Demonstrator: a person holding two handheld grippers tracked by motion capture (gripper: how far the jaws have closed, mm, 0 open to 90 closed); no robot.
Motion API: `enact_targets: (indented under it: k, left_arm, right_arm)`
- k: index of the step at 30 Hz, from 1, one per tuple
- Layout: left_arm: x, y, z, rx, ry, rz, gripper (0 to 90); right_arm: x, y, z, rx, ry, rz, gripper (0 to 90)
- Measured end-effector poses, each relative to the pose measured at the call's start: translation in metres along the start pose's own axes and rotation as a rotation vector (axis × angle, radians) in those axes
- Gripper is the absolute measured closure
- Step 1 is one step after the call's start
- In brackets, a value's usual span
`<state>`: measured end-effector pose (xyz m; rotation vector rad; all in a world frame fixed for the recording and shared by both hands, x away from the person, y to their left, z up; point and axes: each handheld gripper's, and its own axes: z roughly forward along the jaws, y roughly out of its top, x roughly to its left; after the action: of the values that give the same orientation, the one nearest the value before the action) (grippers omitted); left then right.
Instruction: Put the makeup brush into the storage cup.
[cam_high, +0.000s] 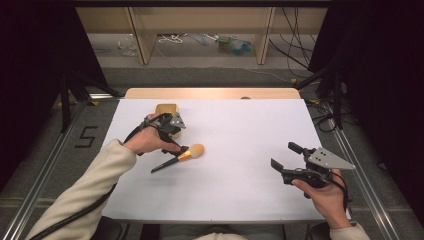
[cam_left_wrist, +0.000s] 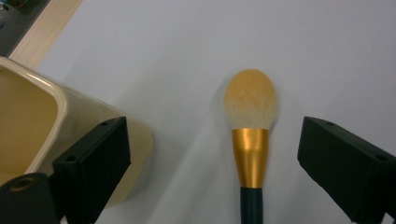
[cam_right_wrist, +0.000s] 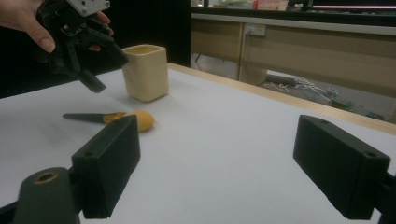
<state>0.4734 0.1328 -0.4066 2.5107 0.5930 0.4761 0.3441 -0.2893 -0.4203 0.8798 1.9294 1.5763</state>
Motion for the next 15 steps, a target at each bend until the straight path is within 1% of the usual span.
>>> enact_targets:
  k: [2,3,5,8,10,11,12,14,15]
  left_arm:
    - [0.0,0.0,0.001,0.016,-0.003,0.011,9.1]
    - [0.0,0.0,0.001,0.032,-0.014,0.007,9.1]
    - [0.001,0.0,0.003,0.055,-0.02,0.011,9.2]
    - [0.0,0.0,0.005,0.076,-0.02,0.02,9.6]
    - [0.0,0.0,0.007,0.096,-0.025,0.029,9.7]
    - [-0.001,0.0,0.009,0.103,-0.035,0.026,9.8]
    - [-0.001,0.0,0.01,0.113,-0.035,0.037,10.5]
    - [-0.002,0.0,0.012,0.126,-0.048,0.039,10.6]
    - [-0.004,0.0,0.014,0.135,-0.054,0.039,12.1]
  right_arm:
    - [0.0,0.0,0.0,0.006,-0.001,-0.005,15.9]
    - [0.0,0.0,-0.001,0.005,0.001,-0.005,15.9]
    - [0.0,0.0,-0.001,0.011,-0.003,-0.007,15.9]
    - [0.0,0.001,-0.001,0.011,-0.005,-0.006,15.9]
    - [0.0,0.001,-0.002,0.03,0.001,-0.005,15.9]
    - [0.0,0.0,-0.001,0.014,-0.007,-0.008,15.9]
    - [0.0,0.0,-0.001,0.011,-0.009,-0.007,15.9]
    - [0.0,0.0,-0.001,0.013,-0.007,-0.007,15.9]
    - [0.0,0.0,-0.001,0.013,-0.007,-0.007,15.9]
